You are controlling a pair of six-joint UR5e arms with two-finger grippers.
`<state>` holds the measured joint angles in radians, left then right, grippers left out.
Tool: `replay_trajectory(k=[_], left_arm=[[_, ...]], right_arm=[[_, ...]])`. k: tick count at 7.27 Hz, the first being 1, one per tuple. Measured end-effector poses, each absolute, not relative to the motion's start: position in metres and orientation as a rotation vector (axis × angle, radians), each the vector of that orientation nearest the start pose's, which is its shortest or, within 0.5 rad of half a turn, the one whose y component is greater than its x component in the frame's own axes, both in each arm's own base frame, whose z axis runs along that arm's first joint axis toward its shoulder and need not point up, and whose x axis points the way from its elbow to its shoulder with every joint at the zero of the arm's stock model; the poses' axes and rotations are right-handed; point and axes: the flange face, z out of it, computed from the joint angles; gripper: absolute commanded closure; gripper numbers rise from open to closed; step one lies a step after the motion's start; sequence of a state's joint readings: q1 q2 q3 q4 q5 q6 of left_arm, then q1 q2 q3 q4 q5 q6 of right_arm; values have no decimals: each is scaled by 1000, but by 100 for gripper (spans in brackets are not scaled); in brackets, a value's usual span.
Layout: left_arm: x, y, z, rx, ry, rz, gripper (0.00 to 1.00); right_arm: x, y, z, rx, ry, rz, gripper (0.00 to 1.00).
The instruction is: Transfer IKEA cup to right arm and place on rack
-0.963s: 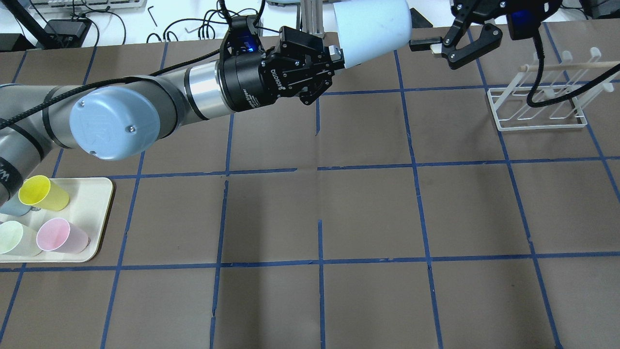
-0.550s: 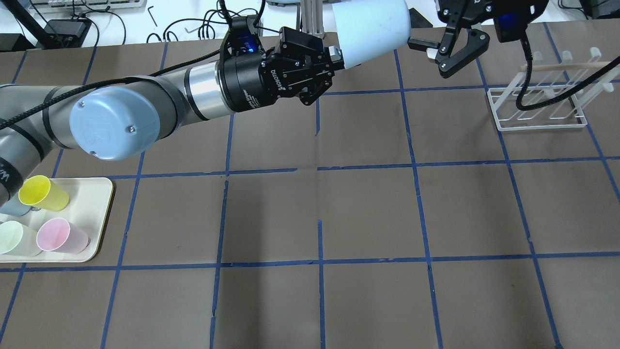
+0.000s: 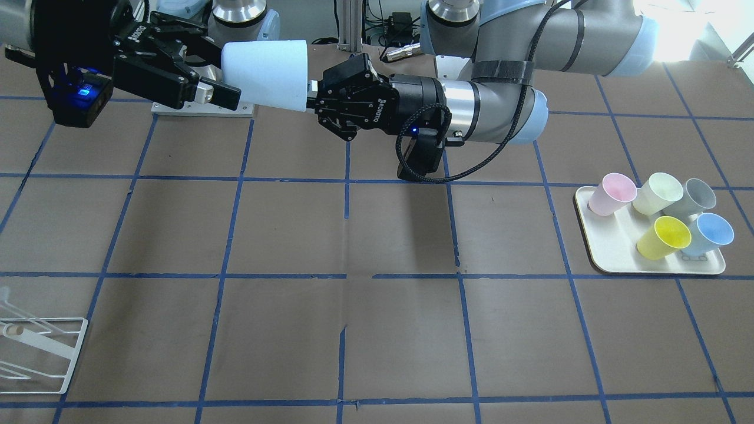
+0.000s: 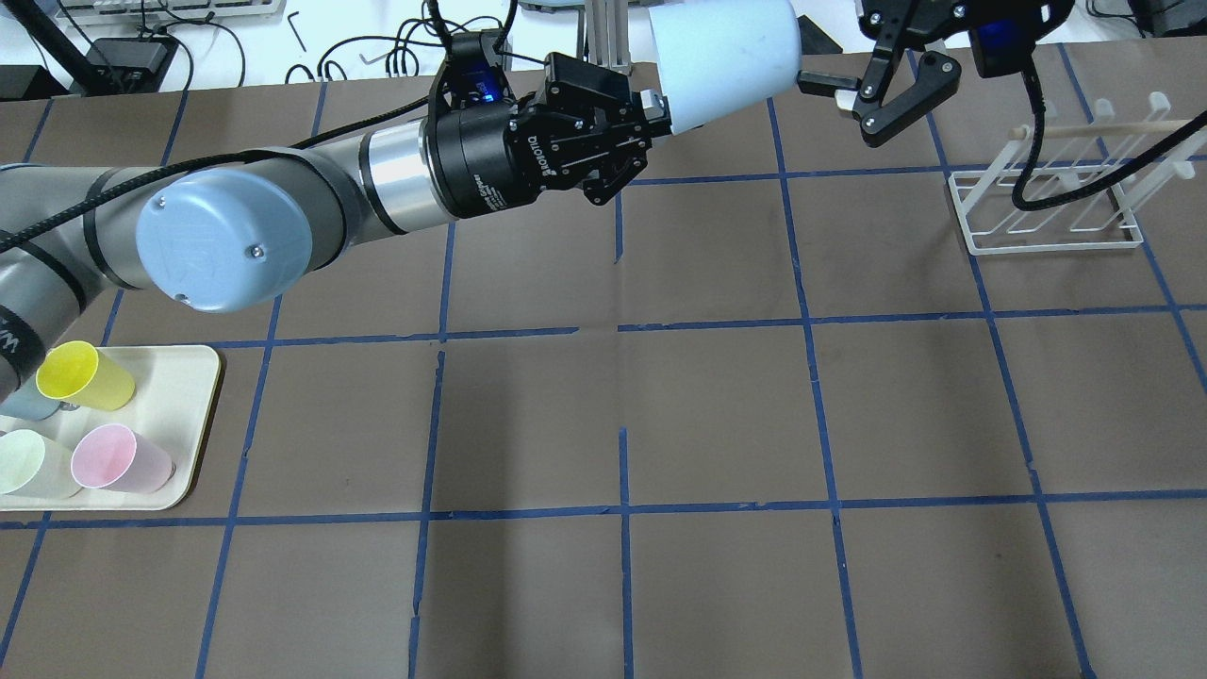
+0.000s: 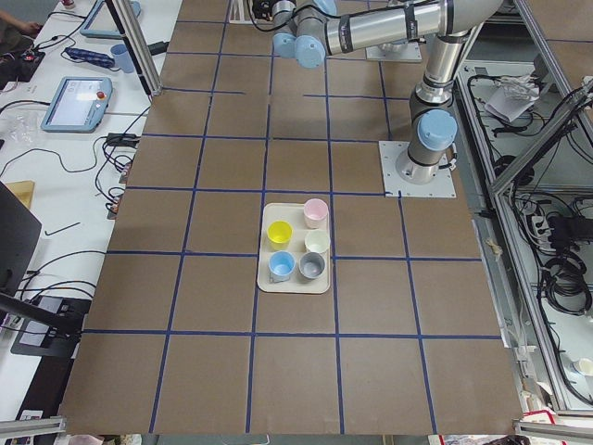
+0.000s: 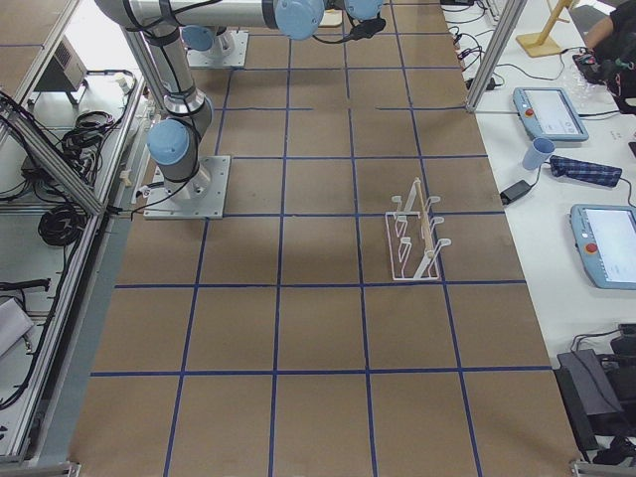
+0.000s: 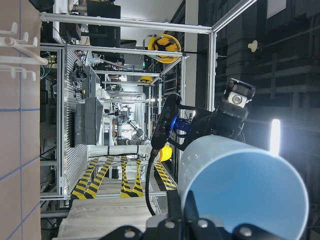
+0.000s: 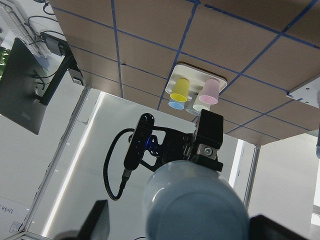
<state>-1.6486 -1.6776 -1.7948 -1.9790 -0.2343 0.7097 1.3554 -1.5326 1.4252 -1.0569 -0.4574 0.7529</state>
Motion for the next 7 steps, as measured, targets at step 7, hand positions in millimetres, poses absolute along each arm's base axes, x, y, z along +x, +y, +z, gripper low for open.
replay_trajectory(k=[7], left_arm=[[-268,-482,410,80,-1398,37,100]], right_arm=[[112,-507,556,1188,1751,716,0]])
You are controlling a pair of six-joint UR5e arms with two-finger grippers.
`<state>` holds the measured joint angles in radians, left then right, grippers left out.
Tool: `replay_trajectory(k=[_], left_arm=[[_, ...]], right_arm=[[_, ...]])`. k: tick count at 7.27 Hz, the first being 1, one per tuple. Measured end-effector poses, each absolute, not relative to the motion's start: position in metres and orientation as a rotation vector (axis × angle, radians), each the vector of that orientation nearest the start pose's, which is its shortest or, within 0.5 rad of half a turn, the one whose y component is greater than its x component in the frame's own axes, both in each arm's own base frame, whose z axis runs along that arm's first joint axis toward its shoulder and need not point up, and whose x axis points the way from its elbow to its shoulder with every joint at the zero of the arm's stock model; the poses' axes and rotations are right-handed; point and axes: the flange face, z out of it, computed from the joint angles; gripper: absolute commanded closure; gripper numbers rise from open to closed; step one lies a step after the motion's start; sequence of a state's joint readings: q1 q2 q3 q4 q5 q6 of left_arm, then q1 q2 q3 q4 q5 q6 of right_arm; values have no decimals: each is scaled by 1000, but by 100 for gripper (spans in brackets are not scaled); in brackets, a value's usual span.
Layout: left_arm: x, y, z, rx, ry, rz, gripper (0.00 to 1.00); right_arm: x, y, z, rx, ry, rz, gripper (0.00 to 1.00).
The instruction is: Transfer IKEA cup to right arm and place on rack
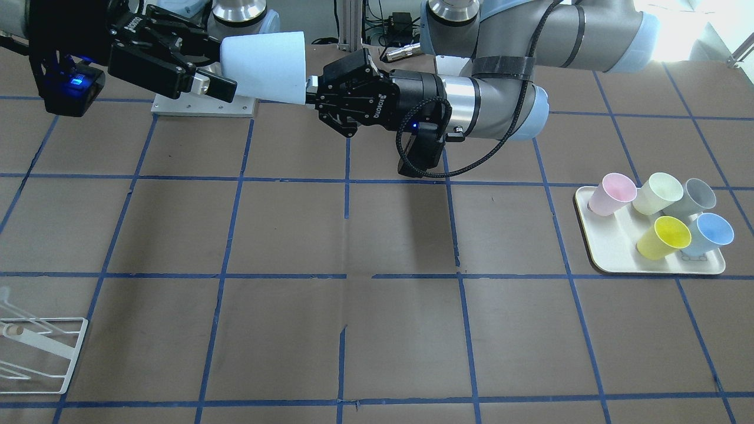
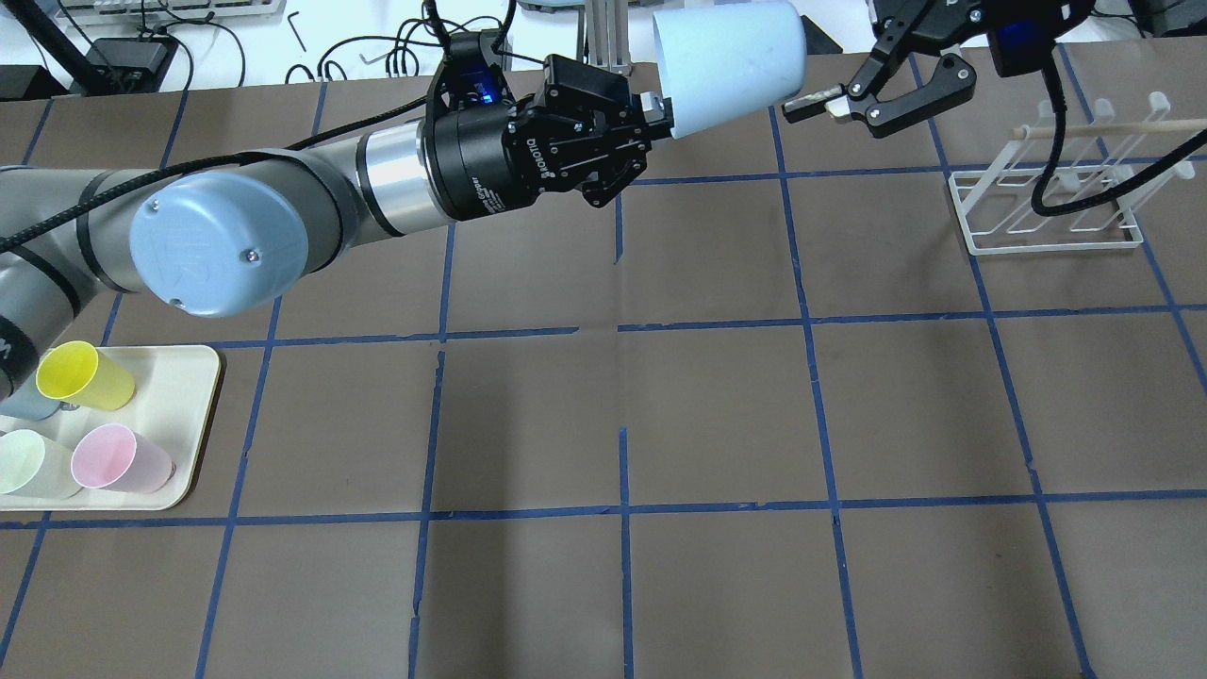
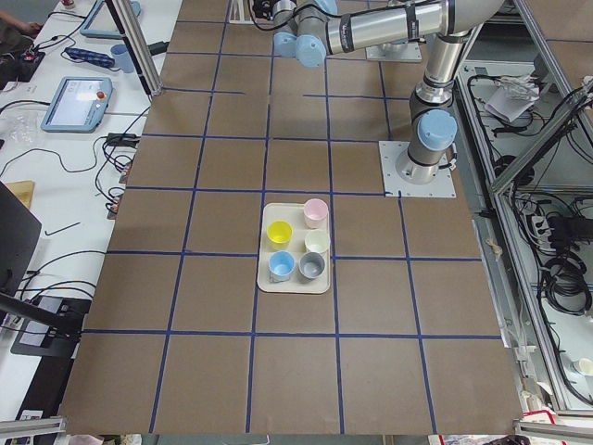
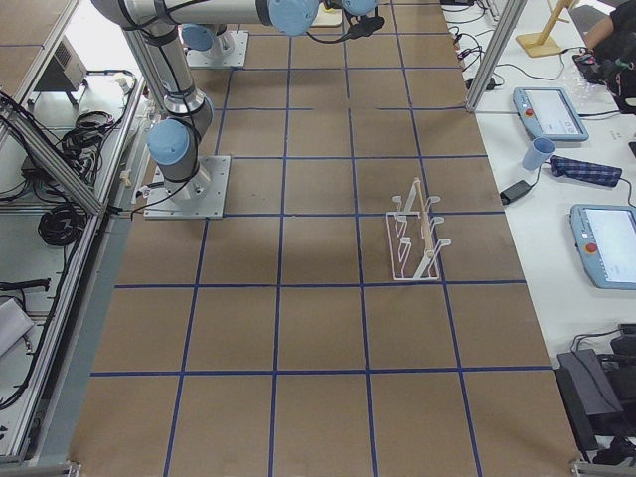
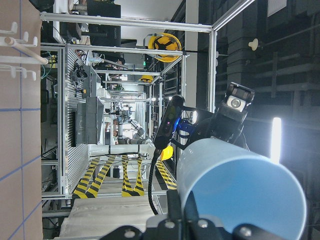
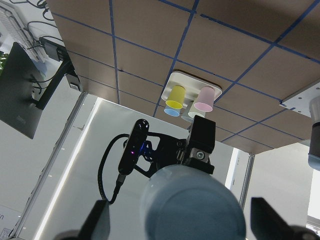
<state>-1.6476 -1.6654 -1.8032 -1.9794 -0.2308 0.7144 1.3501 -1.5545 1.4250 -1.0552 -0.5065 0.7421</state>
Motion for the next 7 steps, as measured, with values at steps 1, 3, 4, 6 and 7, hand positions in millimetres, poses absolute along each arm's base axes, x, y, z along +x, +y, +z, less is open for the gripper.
replay_trajectory(k=[1,3,4,6,7], left_arm=[[-268,-481,409,81,-1398,37,100],[-268,-480,409,80,-1398,37,100],[-268,-480,409,81,-1398,38,100],[-268,-481,409,81,-1397,38,100],[-268,-481,408,82,-1398,37,100]], right_arm=[[113,-505,556,1187,1761,714,0],[113,-505,556,1188,1765,714,36],[113,-505,557,1187,1765,711,39],[113,-503,559,1185,1767,710,41],[113,-503,559,1185,1767,710,40]])
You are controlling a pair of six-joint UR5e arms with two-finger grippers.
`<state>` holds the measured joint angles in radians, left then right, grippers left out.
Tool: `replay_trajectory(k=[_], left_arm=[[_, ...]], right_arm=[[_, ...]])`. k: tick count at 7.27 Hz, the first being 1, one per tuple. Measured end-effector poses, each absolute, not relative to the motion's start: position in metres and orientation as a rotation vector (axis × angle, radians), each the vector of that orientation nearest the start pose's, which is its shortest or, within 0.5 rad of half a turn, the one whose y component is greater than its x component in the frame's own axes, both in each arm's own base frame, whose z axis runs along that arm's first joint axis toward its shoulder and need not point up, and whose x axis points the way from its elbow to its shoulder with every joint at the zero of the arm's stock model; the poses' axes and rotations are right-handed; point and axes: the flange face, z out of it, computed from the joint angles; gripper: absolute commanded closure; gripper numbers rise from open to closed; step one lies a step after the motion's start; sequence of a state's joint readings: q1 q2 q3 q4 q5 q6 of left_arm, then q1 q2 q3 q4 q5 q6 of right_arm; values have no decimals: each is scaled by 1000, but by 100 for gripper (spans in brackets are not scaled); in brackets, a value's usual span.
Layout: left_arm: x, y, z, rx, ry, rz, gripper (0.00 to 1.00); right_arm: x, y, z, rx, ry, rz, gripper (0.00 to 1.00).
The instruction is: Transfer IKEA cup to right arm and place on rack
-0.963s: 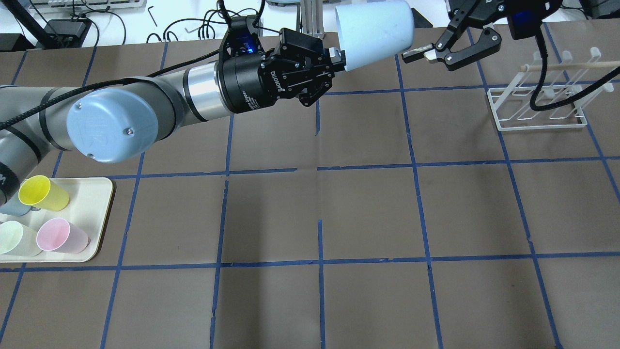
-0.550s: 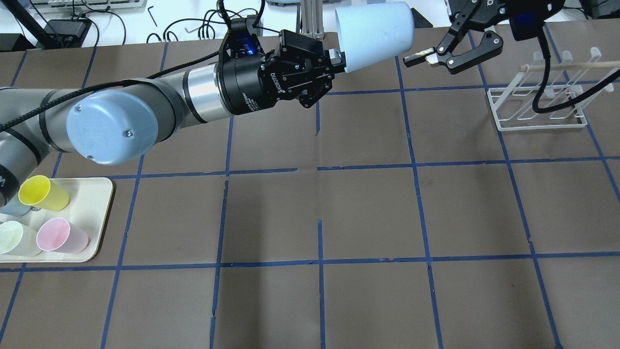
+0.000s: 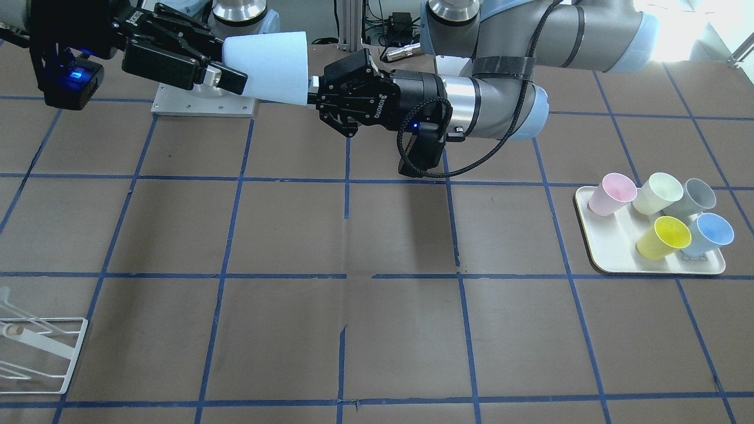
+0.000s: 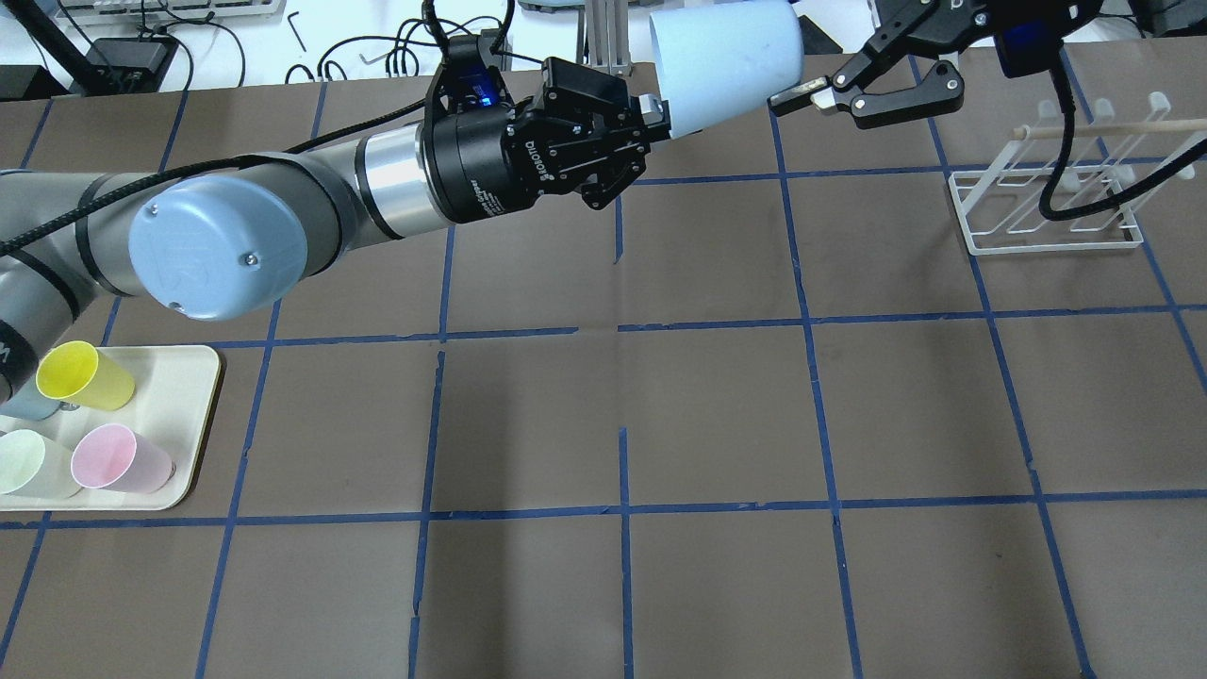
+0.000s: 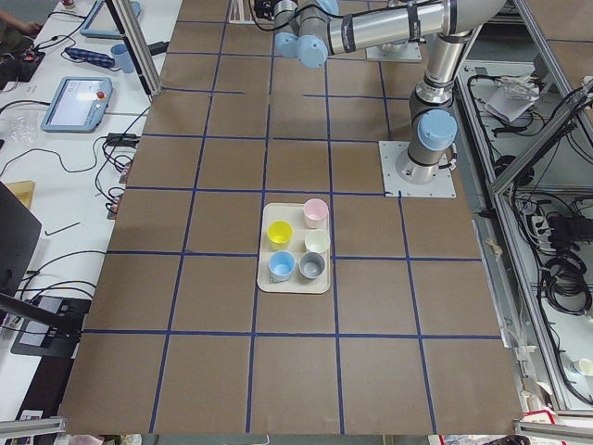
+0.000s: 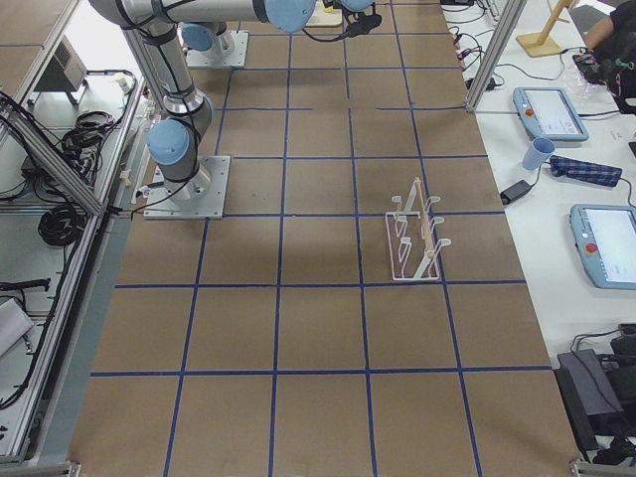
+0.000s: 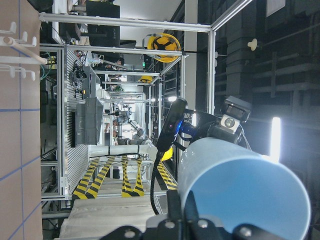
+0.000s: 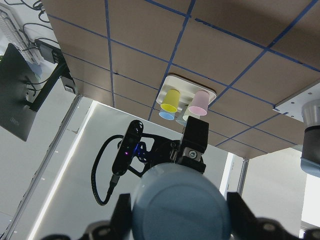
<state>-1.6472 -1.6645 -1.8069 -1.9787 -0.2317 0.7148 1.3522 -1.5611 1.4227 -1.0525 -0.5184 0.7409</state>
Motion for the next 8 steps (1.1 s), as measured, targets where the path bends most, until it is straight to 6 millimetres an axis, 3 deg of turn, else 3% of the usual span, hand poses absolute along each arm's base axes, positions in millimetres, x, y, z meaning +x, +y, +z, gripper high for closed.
replay_trajectory(k=[2,3,4,5,8], left_arm=[[-268,-481,408,83,-1398,36,100],[-268,-481,410,81,-1398,36,67],[-268,-480,410,81,-1399,34,43],[-268,-480,411,81,-1400,32,34],[-263,-482,416,85,-1410,26,27]], right_arm=[[113,-503,559,1186,1767,707,40],[112,-504,559,1186,1767,706,40],[112,-504,559,1186,1767,706,40],[112,-504,559,1187,1767,706,40],[112,-505,558,1189,1768,706,41]])
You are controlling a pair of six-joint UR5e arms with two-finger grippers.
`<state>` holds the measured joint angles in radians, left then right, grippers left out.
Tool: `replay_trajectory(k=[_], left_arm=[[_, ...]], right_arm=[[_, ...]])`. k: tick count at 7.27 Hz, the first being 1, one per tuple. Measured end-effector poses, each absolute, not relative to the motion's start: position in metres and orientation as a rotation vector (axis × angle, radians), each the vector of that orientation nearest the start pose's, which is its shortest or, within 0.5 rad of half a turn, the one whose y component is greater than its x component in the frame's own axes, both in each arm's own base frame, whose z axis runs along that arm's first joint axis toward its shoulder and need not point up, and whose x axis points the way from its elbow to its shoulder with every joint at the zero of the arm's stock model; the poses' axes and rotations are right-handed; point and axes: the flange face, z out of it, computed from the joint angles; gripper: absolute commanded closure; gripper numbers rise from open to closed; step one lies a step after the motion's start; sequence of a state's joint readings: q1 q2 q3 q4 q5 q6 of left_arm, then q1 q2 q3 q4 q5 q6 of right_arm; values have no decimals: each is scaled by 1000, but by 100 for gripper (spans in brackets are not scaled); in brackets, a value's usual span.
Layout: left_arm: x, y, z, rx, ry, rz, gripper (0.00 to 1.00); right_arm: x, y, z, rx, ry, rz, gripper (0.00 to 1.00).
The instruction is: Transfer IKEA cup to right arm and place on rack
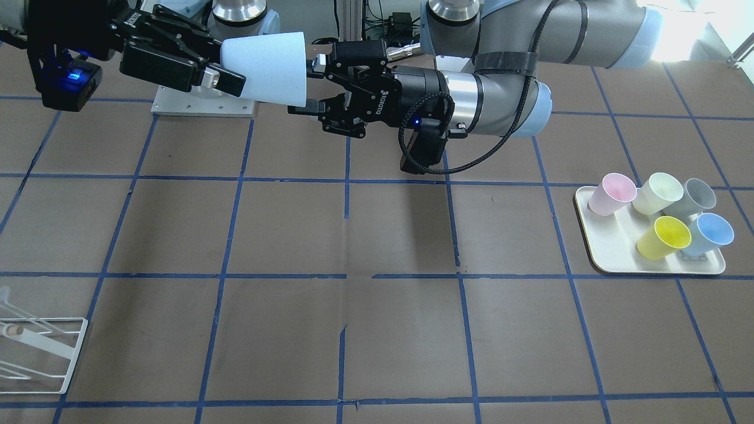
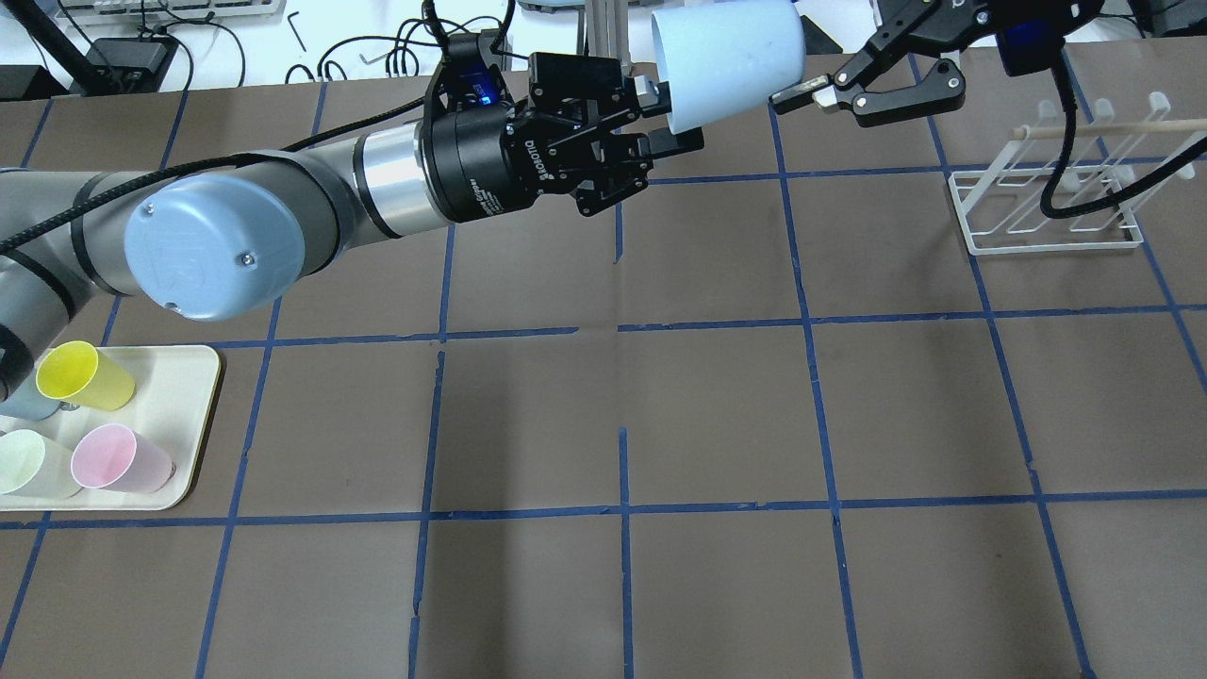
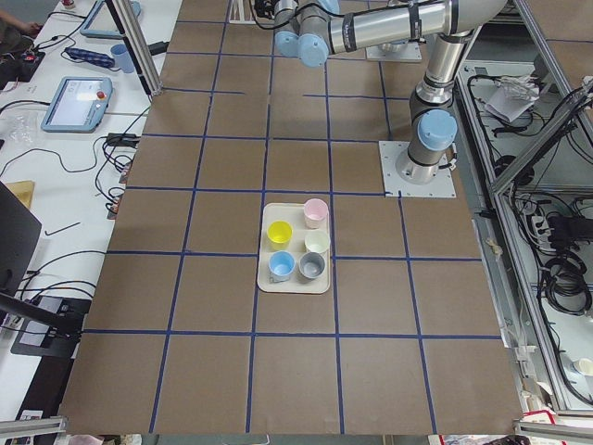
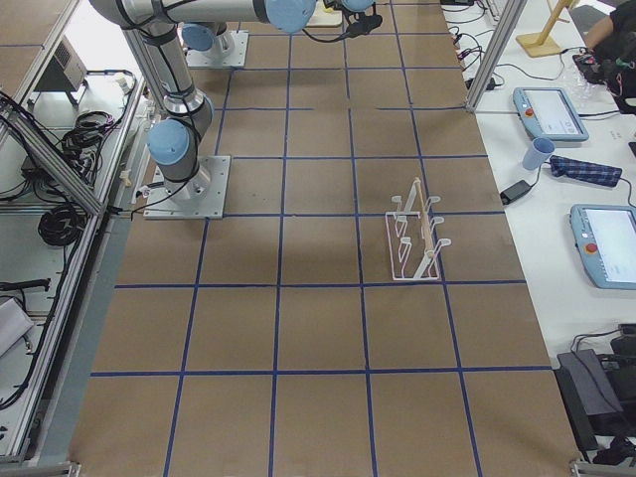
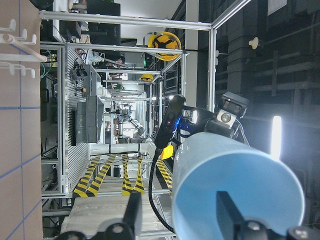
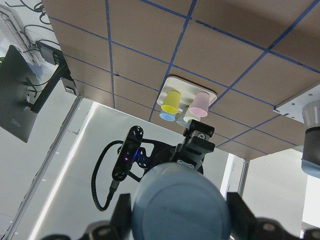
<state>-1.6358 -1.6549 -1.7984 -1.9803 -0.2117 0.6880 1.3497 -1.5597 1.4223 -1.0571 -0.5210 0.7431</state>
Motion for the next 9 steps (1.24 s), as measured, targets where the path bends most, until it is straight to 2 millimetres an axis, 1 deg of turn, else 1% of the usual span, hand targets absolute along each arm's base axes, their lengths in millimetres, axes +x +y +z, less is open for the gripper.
replay_trajectory(k=[1,3,4,5,6,7,8,9], left_arm=[[-250,-486,418,99,-1444,2,27],[-198,-499,426,146,-1552,-23,27],[-174,-505,435,149,-1621,-18,27],[-155,-515,447,111,-1763,-21,24],[-138,-530,454,75,-1960,-4,20],[-124,-547,455,62,-2161,40,19],[-111,-559,449,59,-2349,66,16],[-100,-566,442,49,-2528,66,15]], right_arm=[[109,-505,558,1193,1773,698,44],[88,-512,559,1206,1810,617,45],[75,-516,560,1208,1885,526,53],[64,-519,558,1216,1997,423,58],[56,-521,556,1220,2102,329,64],[49,-521,553,1190,2228,235,70],[42,-520,546,1109,2391,156,71],[38,-517,539,1005,2542,111,73]])
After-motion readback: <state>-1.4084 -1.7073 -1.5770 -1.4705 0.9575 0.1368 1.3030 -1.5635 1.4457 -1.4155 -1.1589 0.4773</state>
